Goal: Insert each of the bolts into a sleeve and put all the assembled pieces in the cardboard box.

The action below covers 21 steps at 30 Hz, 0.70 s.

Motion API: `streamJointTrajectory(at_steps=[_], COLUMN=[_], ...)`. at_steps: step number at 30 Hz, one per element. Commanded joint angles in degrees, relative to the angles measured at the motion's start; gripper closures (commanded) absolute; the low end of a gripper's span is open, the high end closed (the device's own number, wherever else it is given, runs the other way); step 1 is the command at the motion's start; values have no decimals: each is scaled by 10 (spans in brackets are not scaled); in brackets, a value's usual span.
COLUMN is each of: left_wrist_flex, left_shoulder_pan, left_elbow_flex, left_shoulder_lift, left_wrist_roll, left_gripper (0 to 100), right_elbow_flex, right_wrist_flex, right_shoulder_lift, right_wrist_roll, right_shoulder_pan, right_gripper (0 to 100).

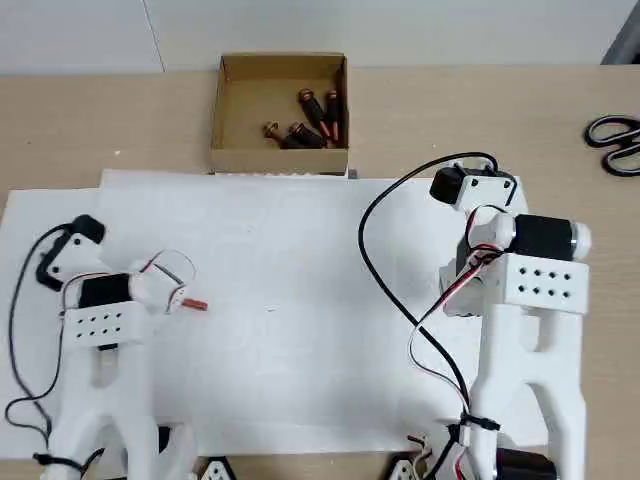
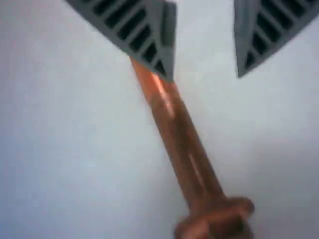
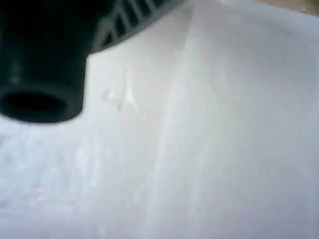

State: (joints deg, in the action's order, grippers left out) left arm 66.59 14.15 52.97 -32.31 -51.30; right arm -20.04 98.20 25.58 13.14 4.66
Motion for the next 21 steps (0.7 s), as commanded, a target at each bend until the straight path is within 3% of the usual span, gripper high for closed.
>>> streamJointTrajectory(at_steps=[1,14,21], left_wrist_flex=[-31,-113,-129], left_shoulder_pan=[13,14,17], left_elbow_flex=[2,53,10], left_shoulder_lift=[0,6,144], left_wrist_roll=[14,18,17], left_gripper=[917,917,917], right_elbow_flex=[6,6,6], right_wrist_flex=[0,0,1], right_shoulder_lift=[19,19,20], right_wrist_roll=[6,6,6], right_shoulder_pan=[2,2,2], right_gripper=[996,996,996])
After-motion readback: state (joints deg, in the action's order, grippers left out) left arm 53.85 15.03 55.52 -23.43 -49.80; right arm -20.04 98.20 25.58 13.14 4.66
